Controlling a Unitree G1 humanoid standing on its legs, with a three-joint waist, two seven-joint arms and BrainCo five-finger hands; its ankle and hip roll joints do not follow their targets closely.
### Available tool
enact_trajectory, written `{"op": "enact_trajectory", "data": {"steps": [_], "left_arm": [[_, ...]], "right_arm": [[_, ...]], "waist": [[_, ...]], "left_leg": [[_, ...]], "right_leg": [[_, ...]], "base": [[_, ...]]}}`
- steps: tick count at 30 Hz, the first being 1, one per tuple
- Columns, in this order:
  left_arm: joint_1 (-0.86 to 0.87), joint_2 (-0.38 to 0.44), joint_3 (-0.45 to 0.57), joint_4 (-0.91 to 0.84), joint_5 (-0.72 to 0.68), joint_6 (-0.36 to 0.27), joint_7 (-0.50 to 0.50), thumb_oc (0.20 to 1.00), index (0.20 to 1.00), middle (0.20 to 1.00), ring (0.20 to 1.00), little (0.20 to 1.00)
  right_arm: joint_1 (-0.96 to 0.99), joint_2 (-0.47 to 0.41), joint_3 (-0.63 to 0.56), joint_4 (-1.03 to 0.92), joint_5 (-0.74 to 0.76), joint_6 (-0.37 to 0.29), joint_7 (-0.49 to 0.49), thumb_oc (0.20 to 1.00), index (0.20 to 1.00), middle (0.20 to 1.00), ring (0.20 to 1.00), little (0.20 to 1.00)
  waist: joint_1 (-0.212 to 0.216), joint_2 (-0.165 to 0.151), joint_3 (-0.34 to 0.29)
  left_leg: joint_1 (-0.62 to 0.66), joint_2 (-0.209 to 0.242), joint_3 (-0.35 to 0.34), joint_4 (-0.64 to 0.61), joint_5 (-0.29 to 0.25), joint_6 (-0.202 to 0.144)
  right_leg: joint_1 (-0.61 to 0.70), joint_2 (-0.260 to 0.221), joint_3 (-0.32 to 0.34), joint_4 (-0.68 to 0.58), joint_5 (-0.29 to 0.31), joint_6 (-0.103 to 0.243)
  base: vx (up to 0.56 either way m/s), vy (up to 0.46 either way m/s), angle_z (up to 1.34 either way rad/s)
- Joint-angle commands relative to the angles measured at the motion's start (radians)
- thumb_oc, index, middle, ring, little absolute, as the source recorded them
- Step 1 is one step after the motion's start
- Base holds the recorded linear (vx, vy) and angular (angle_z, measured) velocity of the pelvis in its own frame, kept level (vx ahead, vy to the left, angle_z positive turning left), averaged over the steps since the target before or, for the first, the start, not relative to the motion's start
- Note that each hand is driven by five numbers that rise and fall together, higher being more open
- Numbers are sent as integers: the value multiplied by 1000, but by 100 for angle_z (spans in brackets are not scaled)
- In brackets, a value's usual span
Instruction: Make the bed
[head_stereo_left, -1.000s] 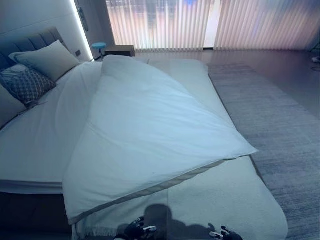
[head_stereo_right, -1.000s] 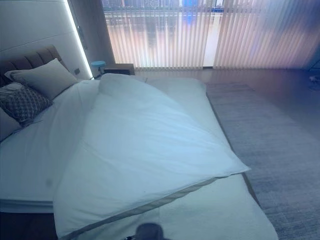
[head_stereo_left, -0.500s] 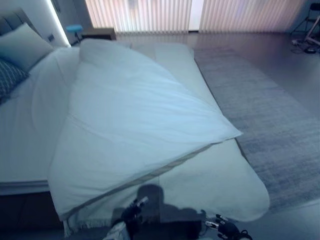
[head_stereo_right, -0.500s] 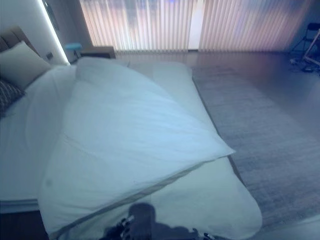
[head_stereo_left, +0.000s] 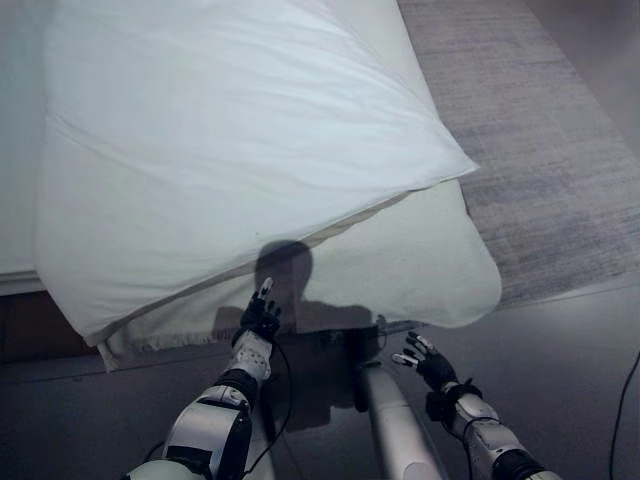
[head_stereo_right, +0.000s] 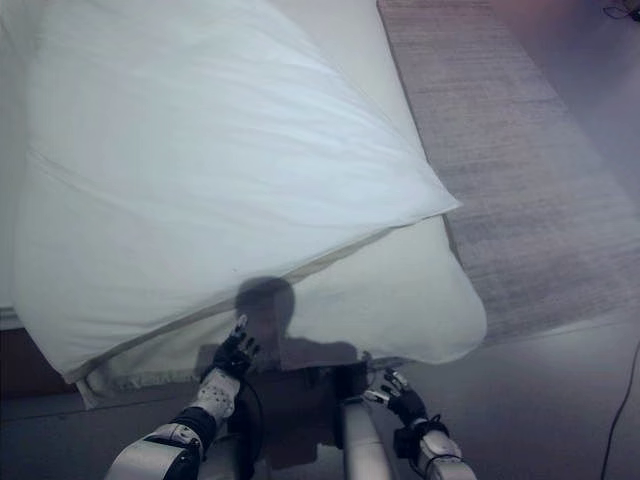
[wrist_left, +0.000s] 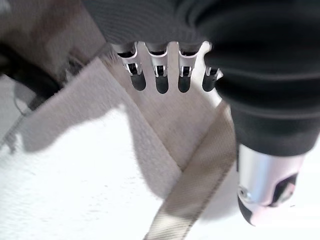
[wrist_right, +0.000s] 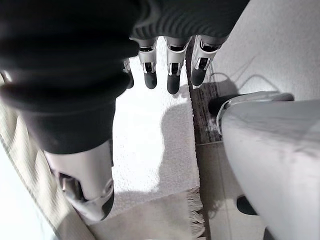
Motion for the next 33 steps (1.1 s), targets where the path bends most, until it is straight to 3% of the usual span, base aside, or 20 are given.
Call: {"op": "enact_trajectory", "data": {"steps": [1, 14, 22, 30, 32, 33], "left_arm": [[-54, 9, 43, -45, -96, -61, -4, 1000, 1000, 1000, 1000, 1000], [-188, 78, 110, -47, -175, -106, 38, 1000, 1000, 1000, 1000, 1000], [-296, 169, 144, -34, -203, -137, 58, 1000, 1000, 1000, 1000, 1000], [-293, 171, 160, -63, -220, -169, 49, 1000, 1000, 1000, 1000, 1000], [-288, 169, 159, -73, -219, -178, 46, 536, 536, 536, 536, 536], [-288, 162, 161, -82, -226, -188, 47, 200, 200, 200, 200, 200]], "right_arm": [[-1, -10, 29, -87, 41, -68, -36, 1000, 1000, 1000, 1000, 1000], [0, -49, 44, -160, 12, -72, -34, 1000, 1000, 1000, 1000, 1000], [16, -57, 45, -156, -10, -62, -45, 1000, 1000, 1000, 1000, 1000], [35, -45, 39, -137, -25, -58, -50, 1000, 1000, 1000, 1000, 1000], [36, -42, 42, -135, -27, -59, -51, 1000, 1000, 1000, 1000, 1000], [37, -40, 44, -133, -25, -60, -53, 1000, 1000, 1000, 1000, 1000]], "waist": [[-17, 2, -17], [-36, 3, -46], [-43, -6, -43], [-39, -2, -70], [-37, 0, -75], [-36, -1, -78]], "left_leg": [[-91, -26, 19, 7, 27, 40], [-187, -7, 31, 28, 30, 33], [-200, 2, 38, 44, 29, 29], [-211, 18, 40, 46, 31, 15], [-213, 21, 40, 43, 34, 11], [-213, 21, 41, 42, 35, 8]], "right_leg": [[-53, 19, -32, 22, 34, -6], [-152, 22, -18, 17, 65, 9], [-162, 19, -16, 14, 70, 19], [-179, 21, -23, 12, 70, 17], [-183, 22, -22, 11, 71, 17], [-183, 22, -23, 10, 71, 17]], "base": [[-69, -7, 2], [-19, 23, -5], [9, 13, -3], [-2, -3, -2], [-8, -3, -3], [0, 0, 0]]}}
